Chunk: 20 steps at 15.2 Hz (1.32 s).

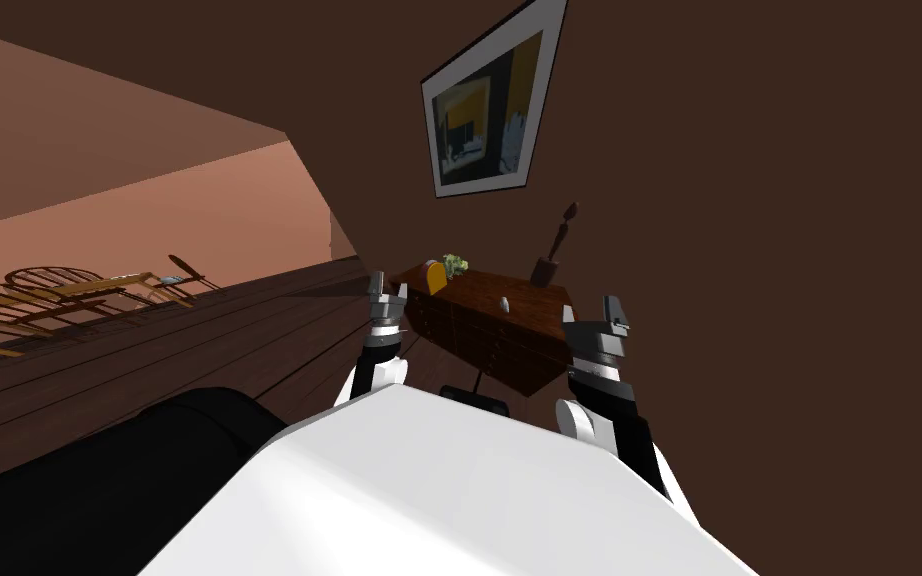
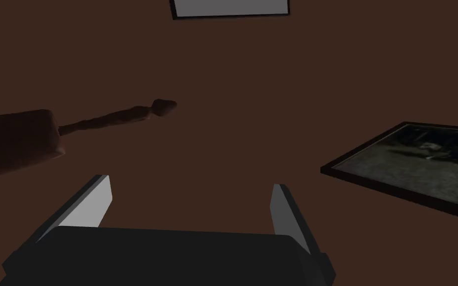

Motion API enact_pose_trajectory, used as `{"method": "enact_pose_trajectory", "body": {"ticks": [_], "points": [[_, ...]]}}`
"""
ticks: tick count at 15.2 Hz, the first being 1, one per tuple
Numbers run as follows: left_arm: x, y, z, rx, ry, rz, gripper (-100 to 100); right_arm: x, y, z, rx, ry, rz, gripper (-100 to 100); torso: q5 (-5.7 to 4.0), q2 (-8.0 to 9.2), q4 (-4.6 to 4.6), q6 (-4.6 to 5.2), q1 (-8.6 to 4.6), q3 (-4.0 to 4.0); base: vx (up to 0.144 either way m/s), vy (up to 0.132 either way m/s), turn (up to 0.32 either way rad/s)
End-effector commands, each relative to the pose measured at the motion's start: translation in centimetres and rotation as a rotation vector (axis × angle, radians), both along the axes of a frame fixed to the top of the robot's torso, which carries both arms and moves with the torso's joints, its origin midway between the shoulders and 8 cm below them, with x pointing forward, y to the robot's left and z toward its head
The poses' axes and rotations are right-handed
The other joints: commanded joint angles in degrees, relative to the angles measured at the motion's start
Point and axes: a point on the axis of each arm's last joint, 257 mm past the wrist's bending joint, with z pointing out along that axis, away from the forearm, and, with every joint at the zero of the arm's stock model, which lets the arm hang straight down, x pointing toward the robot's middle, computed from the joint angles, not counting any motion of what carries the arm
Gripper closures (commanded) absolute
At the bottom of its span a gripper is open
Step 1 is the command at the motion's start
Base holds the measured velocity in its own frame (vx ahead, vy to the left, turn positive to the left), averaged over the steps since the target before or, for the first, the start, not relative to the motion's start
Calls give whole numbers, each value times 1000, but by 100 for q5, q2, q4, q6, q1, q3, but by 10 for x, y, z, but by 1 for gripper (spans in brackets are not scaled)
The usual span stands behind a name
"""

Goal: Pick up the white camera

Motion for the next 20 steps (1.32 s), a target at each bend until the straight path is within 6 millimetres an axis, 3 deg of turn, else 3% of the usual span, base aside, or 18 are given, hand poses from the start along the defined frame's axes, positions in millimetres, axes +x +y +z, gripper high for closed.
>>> {"method": "enact_pose_trajectory", "body": {"ticks": [1,3,8,9,11,12,14,17,19,20], "points": [[0,0,0,0,0,0,0,3,1,-10,-58,35,5,-100,0,0,0,0,0,0,14,23,28],[0,0,0,0,0,0,0,5,1,-17,-89,57,5,-100,2,-6,-1,0,10,-3,26,48,25],[0,0,0,0,0,0,0,14,-12,-72,-298,221,-25,-100,10,-25,-6,-1,47,-14,58,115,54],[0,0,0,0,0,0,0,14,-12,-72,-300,222,-24,-100,12,-28,-6,-2,61,-16,62,137,36],[0,0,0,0,0,0,0,15,-25,-101,-405,307,-47,-100,12,-27,-7,-1,53,-16,68,127,61],[0,0,0,0,0,0,0,15,-25,-101,-407,307,-46,-100,12,-30,-7,-1,56,-18,77,119,42],[0,0,0,0,0,0,0,15,-42,-132,-521,399,-74,-100,11,-32,-7,-1,47,-18,80,118,75],[0,0,0,0,0,0,0,13,-53,-148,-587,448,-87,-100,13,-29,-7,0,61,-17,63,141,45],[0,0,0,0,0,0,0,8,-78,-180,-715,547,-119,-100,12,-29,-7,-1,53,-17,94,136,80],[0,0,0,0,0,0,0,8,-78,-180,-717,547,-118,-100,13,-38,-8,-1,58,-21,107,143,61]]}}
